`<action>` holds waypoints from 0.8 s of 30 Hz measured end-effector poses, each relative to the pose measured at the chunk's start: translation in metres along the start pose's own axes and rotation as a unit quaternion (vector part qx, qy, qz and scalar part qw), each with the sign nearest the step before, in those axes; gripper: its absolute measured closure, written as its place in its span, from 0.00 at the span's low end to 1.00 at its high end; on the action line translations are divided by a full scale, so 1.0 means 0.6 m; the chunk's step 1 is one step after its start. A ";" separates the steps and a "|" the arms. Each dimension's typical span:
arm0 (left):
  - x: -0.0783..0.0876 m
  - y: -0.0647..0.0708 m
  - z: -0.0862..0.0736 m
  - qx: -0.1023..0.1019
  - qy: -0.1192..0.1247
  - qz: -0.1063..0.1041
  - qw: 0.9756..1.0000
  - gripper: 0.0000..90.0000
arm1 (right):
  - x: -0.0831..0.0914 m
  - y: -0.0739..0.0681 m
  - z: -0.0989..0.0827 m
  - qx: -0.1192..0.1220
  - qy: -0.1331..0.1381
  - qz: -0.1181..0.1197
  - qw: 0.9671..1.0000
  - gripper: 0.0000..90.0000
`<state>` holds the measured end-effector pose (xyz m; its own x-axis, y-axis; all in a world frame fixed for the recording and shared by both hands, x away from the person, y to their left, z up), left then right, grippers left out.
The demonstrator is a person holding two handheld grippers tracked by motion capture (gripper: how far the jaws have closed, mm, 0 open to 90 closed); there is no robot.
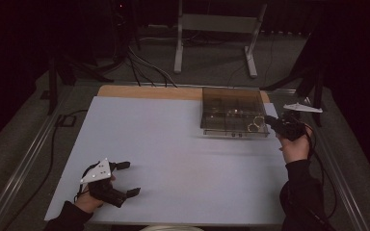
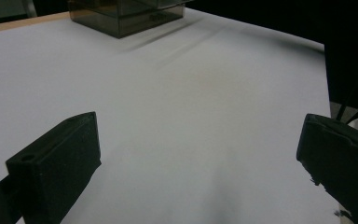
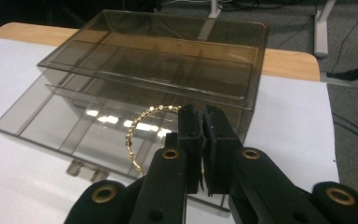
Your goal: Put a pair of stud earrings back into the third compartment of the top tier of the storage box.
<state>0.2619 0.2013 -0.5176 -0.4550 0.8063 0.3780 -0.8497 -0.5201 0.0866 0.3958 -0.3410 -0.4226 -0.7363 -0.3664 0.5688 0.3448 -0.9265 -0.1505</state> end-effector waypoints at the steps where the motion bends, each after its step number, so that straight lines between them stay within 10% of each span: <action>1: 0.000 0.000 0.000 -0.001 0.001 -0.001 1.000 0.01 | -0.002 0.003 0.000 -0.002 0.000 -0.001 1.000 0.97; 15: 0.000 0.000 0.001 0.002 0.002 -0.001 1.000 0.01 | -0.043 0.020 -0.012 -0.013 -0.025 -0.012 1.000 0.96; 24: 0.000 0.000 0.000 0.000 0.001 -0.001 1.000 0.01 | -0.041 0.007 -0.009 -0.009 -0.018 0.004 1.000 0.59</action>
<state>0.2622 0.2014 -0.5175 -0.4542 0.8079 0.3754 -0.8503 -0.5189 0.0878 0.4123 -0.3363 -0.4416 -0.7124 -0.3707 0.5959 0.3395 -0.9252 -0.1697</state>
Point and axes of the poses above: each handheld gripper's, and its own axes: x roughly backward along the jaws, z roughly out of its top, y roughly to its right, the point moved 2 cm from there along -x, roughly forward along the jaws, and after that the axes turned 4 degrees about z, right-handed, at the moved point
